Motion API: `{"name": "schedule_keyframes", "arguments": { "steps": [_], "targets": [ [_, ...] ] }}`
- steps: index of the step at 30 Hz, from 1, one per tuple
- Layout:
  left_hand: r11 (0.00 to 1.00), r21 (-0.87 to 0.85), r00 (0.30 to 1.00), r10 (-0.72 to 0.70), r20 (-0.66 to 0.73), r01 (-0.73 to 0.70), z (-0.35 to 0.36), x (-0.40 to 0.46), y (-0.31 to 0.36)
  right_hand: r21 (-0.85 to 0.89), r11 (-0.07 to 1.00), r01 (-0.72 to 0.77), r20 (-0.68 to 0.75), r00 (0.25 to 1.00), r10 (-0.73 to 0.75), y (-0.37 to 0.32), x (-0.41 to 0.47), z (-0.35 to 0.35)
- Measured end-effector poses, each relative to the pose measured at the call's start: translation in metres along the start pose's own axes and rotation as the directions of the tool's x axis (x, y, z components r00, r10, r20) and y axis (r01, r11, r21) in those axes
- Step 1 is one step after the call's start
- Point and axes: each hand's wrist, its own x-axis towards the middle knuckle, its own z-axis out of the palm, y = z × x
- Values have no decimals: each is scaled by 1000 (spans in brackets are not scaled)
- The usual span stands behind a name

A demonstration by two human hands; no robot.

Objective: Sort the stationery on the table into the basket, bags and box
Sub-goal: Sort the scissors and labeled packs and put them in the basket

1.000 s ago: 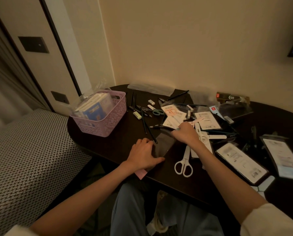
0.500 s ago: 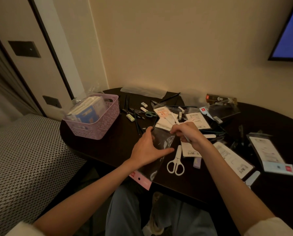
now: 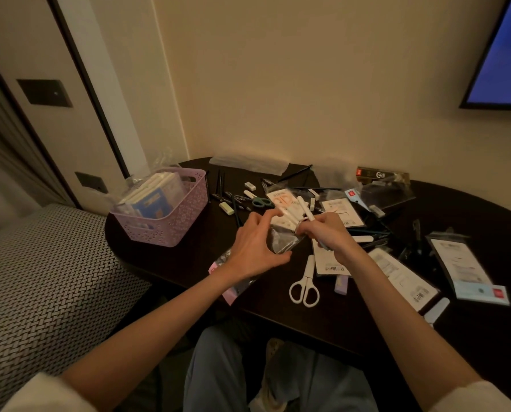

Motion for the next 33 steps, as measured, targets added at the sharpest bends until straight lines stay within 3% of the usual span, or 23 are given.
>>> {"name": "schedule_keyframes", "arguments": {
  "steps": [19, 33],
  "targets": [
    [998, 69, 993, 2, 119, -10, -9, -1, 0, -96, 995, 23, 90, 996, -15, -2, -3, -8],
    [989, 132, 994, 48, 102, -61, -21, 3, 7, -101, 993, 66, 84, 995, -57, -7, 1, -9]
  ]
}}
